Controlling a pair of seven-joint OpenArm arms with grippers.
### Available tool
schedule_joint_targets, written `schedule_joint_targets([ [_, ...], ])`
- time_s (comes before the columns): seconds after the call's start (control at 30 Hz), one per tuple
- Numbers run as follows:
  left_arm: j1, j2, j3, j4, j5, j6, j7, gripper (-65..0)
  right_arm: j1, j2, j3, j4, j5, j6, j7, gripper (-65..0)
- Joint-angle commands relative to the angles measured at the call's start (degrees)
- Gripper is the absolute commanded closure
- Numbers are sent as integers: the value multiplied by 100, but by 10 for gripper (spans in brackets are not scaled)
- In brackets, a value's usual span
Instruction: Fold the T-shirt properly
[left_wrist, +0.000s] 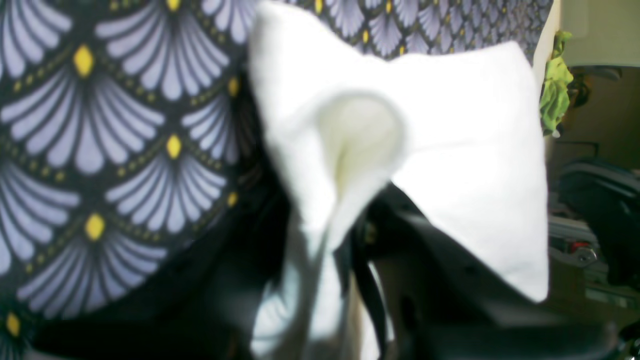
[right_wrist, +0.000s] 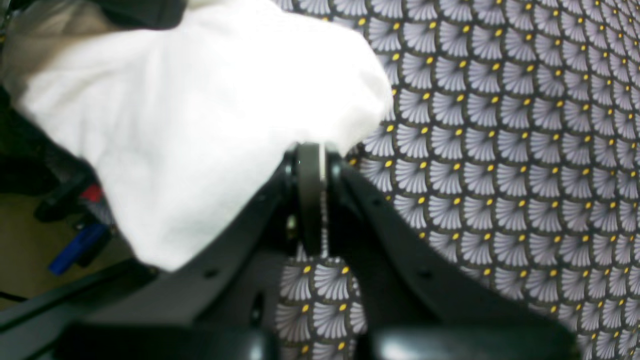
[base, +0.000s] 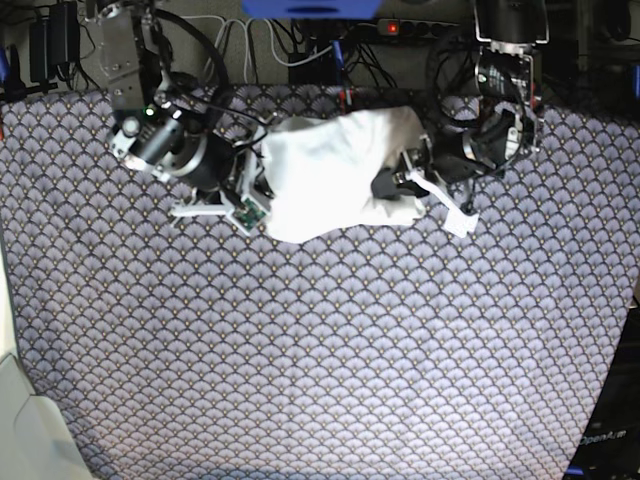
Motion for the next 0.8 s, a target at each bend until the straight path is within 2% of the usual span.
schedule_joint_targets([
  [0.0,-93,-25,29,28,170,89,-43,-5,104,11,9,79,58,26,110,0],
  [0.17,-497,-315,714,37,170,98,-43,-5,148,55,36,79,58,26,101,0],
  [0.33,-893,-429,1268,37,179,124,-43,-5,157,142,36,79,58,26,101,0],
  [0.37,-972,-429,1347,37,188,221,-43,-5,157,142,36,79,49,26,101,0],
  [0.47,-1201,-429,1681,283,531,1065,-43,-5,157,266,45,79,49,26,119,0],
  [0.53,-1289,-438,2024,643,865,1460,-43,-5,157,292,45,79,49,26,110,0],
  [0.77,-1886,-394,3510,1312,2175,2313,-43,-5,157,389,45,79,49,26,110,0],
])
